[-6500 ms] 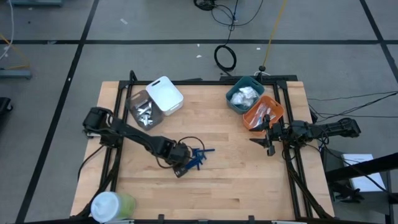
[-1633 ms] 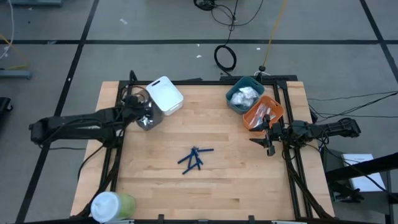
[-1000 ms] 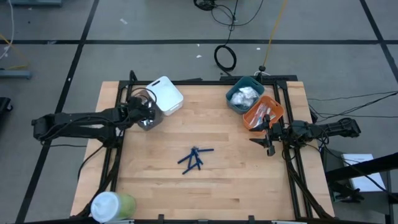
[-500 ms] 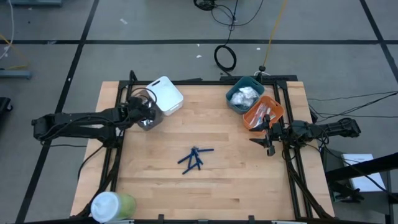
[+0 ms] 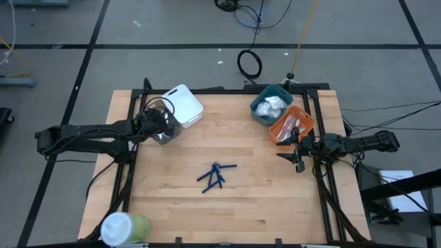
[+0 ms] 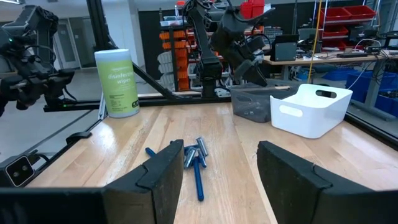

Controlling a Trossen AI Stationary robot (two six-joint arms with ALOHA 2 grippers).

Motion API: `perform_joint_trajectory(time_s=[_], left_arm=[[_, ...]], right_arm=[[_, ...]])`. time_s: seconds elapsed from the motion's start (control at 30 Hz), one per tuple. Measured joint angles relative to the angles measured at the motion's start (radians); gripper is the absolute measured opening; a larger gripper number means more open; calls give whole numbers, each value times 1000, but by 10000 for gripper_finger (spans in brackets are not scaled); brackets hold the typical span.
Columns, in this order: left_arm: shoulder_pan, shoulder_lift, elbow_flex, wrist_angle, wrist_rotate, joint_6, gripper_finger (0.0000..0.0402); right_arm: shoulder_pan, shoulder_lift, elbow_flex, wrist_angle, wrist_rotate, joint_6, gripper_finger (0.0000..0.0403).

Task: Pick & Place Travel size toiletries
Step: Put the blue razor into the white bin

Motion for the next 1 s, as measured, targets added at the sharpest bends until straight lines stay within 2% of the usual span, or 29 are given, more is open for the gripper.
perform_joint_trajectory(time_s=[0.17,0.27,0.5,0.67,0.83,0.93,1.0], left_arm=[[-9,-4,0,49,47,12,88],[-29,-18,21,126,110,84,88],[-122,-49,110,442,192,286,88],[-187,-24,104,699,373,376,88],[-256,64,103,770,505,419,88],[-319,154,118,788,492,341,88],[-359,215,179,690,475,313,88]], right_arm=[[0,0,0,0,0,0,192],[0,0,0,0,0,0,192],[0,0,0,0,0,0,192],[0,0,0,0,0,0,192],[0,0,0,0,0,0,192],[0,0,0,0,0,0,192],[0,0,0,0,0,0,192]])
